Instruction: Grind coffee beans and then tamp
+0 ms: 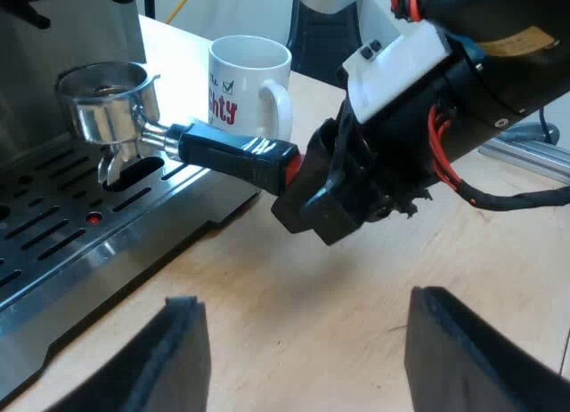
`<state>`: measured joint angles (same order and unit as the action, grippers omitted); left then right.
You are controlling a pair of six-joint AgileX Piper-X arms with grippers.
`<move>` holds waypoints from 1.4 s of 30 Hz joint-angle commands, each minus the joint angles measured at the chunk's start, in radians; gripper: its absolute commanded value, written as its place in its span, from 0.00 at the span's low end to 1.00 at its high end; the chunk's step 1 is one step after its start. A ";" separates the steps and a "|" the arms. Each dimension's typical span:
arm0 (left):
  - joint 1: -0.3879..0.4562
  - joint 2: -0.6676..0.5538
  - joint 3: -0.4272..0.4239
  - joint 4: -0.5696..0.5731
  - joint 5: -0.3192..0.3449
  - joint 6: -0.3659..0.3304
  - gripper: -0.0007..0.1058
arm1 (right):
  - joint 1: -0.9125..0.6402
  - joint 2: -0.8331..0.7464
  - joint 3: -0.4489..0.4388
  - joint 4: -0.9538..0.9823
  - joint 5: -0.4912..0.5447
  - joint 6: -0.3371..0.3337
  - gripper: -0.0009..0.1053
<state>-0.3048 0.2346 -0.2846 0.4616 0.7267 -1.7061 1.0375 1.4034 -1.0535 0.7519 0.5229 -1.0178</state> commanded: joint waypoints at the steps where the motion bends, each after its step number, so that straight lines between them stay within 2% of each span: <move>1: -0.006 -0.005 -0.012 -0.011 0.003 -0.008 0.48 | 0.004 -0.020 -0.011 -0.008 0.051 0.012 0.01; 19: -0.006 -0.005 -0.012 -0.011 0.003 -0.008 0.48 | 0.102 -0.122 -0.003 0.105 0.133 0.014 0.01; 22: -0.006 -0.005 -0.012 -0.011 0.003 -0.008 0.48 | 0.124 -0.137 0.006 0.107 0.133 0.034 0.01; 31: -0.006 -0.005 -0.012 -0.011 0.003 -0.008 0.48 | 0.210 -0.201 0.083 0.107 0.162 0.126 0.01; 35: -0.006 -0.005 -0.012 -0.011 0.003 -0.008 0.48 | 0.278 -0.238 0.118 0.107 0.216 0.126 0.01; 42: -0.006 -0.005 -0.012 -0.011 0.003 -0.008 0.48 | 0.366 -0.265 0.158 0.107 0.247 0.126 0.01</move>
<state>-0.3048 0.2346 -0.2846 0.4616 0.7267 -1.7061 1.3772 1.1580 -0.9038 0.8705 0.7013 -0.8895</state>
